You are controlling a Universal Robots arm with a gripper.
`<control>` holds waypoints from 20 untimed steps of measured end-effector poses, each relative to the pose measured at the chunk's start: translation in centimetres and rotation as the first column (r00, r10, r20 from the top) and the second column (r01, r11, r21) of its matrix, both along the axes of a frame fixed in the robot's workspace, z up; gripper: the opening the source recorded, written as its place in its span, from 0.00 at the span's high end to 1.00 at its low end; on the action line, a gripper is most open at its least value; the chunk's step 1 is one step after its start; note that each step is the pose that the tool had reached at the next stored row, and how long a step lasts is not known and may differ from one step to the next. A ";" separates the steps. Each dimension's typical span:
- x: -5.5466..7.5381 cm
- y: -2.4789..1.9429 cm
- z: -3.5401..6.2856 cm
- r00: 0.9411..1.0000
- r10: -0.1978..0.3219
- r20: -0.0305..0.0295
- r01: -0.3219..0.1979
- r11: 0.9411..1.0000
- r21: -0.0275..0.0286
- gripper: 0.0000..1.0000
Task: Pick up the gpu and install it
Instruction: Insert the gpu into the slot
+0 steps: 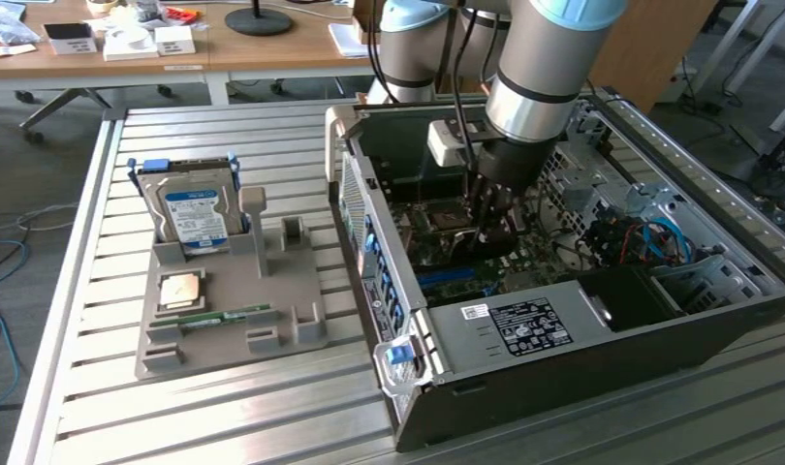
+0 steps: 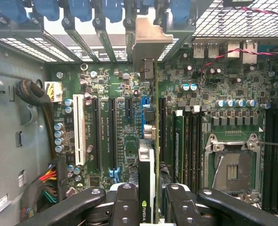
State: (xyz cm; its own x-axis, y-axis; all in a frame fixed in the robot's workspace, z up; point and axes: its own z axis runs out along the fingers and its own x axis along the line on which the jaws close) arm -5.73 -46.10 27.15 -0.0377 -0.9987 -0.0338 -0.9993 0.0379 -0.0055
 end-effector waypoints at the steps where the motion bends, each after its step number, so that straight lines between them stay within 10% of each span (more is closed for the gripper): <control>1: 0.0 0.00 -0.02 1.000 0.000 0.000 0.000 1.000 0.000 0.73; 20: -0.2 -0.05 -0.38 1.000 0.001 0.000 -0.001 1.000 -0.002 0.73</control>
State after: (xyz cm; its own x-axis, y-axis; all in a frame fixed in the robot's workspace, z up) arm -5.91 -46.16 26.77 -0.0371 -0.9988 -0.0321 -0.9993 0.0373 -0.0055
